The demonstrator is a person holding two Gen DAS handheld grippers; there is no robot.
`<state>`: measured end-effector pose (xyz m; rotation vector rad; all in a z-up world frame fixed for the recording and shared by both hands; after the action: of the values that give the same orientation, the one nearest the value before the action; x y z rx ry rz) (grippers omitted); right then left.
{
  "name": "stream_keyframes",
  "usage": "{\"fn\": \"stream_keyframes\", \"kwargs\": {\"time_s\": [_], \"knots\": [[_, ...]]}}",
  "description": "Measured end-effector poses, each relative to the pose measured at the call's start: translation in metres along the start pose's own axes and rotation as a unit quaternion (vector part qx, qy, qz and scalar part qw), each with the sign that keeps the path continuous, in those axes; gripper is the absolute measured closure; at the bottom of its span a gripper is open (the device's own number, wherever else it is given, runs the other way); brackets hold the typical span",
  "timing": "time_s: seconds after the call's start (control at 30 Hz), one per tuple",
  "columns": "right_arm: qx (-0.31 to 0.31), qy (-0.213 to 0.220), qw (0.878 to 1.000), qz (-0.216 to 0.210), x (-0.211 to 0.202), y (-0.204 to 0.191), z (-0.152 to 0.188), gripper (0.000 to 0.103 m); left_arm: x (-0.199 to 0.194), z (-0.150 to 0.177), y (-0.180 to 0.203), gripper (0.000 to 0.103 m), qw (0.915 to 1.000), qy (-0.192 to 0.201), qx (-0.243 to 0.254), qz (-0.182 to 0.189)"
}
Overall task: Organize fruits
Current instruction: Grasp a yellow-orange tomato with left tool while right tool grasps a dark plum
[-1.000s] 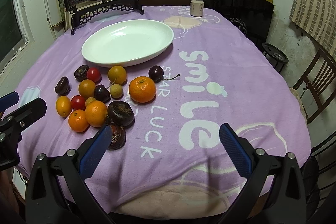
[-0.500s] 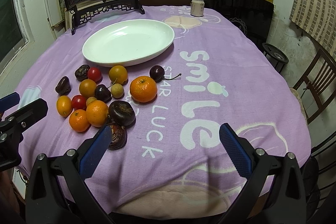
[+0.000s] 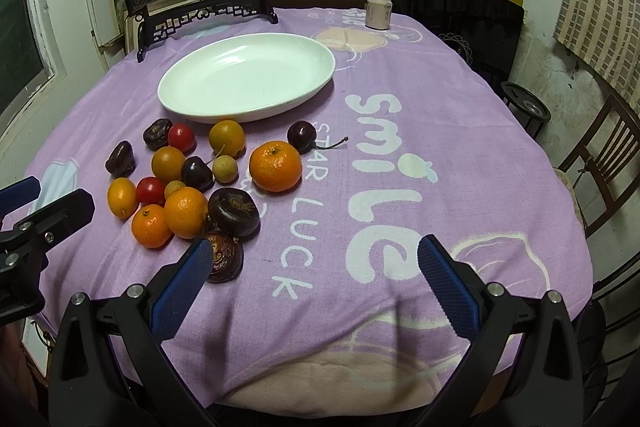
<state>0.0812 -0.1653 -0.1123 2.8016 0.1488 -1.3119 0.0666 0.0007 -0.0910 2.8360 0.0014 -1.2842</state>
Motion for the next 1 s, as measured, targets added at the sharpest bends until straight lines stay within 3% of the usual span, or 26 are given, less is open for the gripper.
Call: {"fn": "stream_keyframes", "kwargs": {"time_s": [0.2,0.43,0.7,0.77,0.8,0.9,1.0], "knots": [[-0.012,-0.014,1.000,-0.005,0.004,0.001,0.010,0.001,0.008,0.010,-0.032,0.002,0.9990,-0.021,-0.037,-0.018],[-0.036,-0.032,0.998,-0.047,0.008,-0.016,0.022,0.001,0.010,0.023,-0.081,0.002,0.9949,-0.028,-0.084,-0.048],[-0.064,-0.062,0.986,-0.139,0.019,-0.061,0.033,0.003,0.012,0.039,-0.100,0.002,0.9932,-0.041,-0.096,-0.050],[-0.073,-0.063,0.985,-0.145,0.024,-0.069,0.033,0.025,0.013,0.039,-0.097,0.002,0.9939,-0.041,-0.091,-0.047],[-0.078,-0.068,0.984,-0.147,0.029,-0.073,0.034,0.044,0.013,0.040,-0.096,0.002,0.9943,-0.041,-0.087,-0.046],[-0.086,-0.059,0.986,-0.131,0.042,-0.075,0.027,0.061,0.019,0.039,-0.087,0.002,0.9951,-0.048,-0.077,-0.039],[-0.073,-0.059,0.986,-0.141,0.043,-0.070,0.022,0.063,0.030,0.038,-0.077,0.002,0.9958,-0.056,-0.064,-0.034]]}}
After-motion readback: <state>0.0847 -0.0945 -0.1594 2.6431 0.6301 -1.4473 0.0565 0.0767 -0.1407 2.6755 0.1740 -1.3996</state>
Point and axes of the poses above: each gripper's, at about its wrist camera, not at the fingertips, and x roughly the way its jaws point, y to its right, z to its underside, the point moved 10 cm from there along x, roughly the way its jaws point, and after that the axes turned 2 degrees about -y, right-handed, at the moved point
